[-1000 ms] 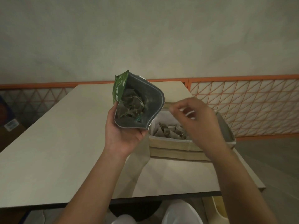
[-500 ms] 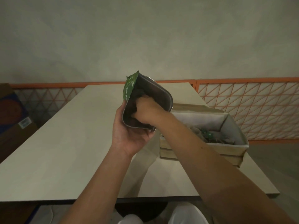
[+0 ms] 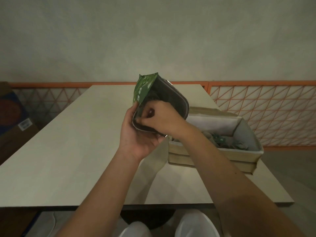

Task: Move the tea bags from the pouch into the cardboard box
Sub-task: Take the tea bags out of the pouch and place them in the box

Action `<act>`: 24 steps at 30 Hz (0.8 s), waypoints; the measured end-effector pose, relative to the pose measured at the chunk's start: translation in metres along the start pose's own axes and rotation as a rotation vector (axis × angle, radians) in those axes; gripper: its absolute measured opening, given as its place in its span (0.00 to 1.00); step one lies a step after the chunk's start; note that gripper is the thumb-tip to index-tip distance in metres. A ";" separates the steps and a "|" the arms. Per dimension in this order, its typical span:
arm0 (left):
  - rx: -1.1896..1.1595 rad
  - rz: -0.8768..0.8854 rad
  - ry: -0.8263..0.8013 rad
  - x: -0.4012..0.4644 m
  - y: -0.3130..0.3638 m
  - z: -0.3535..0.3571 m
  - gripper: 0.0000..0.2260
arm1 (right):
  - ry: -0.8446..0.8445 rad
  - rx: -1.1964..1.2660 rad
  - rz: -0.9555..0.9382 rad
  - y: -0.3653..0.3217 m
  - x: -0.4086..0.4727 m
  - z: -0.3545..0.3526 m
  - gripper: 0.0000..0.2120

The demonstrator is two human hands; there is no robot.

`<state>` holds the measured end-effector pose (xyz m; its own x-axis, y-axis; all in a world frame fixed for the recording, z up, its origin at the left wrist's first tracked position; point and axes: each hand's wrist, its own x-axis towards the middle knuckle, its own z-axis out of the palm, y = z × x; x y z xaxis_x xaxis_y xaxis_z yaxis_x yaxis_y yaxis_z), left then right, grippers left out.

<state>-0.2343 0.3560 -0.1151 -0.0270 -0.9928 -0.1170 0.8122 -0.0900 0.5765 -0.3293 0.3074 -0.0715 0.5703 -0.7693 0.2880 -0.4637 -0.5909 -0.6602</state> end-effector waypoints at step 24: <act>-0.053 -0.007 -0.060 0.003 -0.014 0.004 0.25 | 0.383 0.002 0.309 0.083 -0.086 -0.045 0.08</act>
<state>-0.2484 0.3540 -0.1200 -0.0667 -0.9952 -0.0714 0.8417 -0.0946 0.5316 -0.4476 0.3135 -0.1199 0.1154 -0.9428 0.3128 -0.5706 -0.3207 -0.7560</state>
